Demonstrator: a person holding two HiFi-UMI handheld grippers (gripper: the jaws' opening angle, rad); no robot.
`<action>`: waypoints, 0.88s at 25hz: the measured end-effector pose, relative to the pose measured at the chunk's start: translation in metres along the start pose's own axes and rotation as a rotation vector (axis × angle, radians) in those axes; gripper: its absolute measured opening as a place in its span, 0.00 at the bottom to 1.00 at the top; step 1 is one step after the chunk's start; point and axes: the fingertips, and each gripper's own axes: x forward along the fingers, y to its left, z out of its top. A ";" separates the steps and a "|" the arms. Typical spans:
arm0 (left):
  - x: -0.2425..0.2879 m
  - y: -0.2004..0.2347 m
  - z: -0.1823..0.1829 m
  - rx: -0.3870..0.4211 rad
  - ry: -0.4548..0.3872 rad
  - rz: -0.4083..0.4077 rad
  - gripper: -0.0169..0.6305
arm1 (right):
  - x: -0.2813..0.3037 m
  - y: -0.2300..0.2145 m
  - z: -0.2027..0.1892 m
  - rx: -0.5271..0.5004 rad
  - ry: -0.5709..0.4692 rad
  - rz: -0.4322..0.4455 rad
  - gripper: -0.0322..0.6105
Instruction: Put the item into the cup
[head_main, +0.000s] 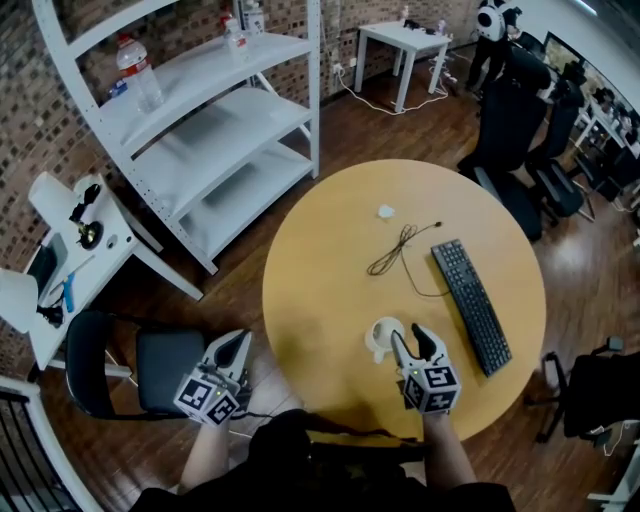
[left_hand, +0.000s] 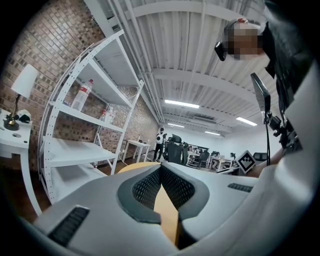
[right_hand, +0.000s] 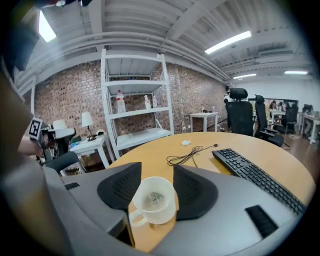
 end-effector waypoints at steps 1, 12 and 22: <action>0.005 -0.002 0.000 0.002 0.004 -0.015 0.01 | -0.008 -0.007 0.004 0.045 -0.039 -0.014 0.37; 0.100 -0.080 0.012 0.066 0.013 -0.239 0.01 | -0.190 -0.125 -0.005 0.231 -0.275 -0.377 0.27; 0.131 -0.150 -0.001 0.023 0.026 -0.326 0.01 | -0.325 -0.171 -0.032 0.315 -0.480 -0.646 0.06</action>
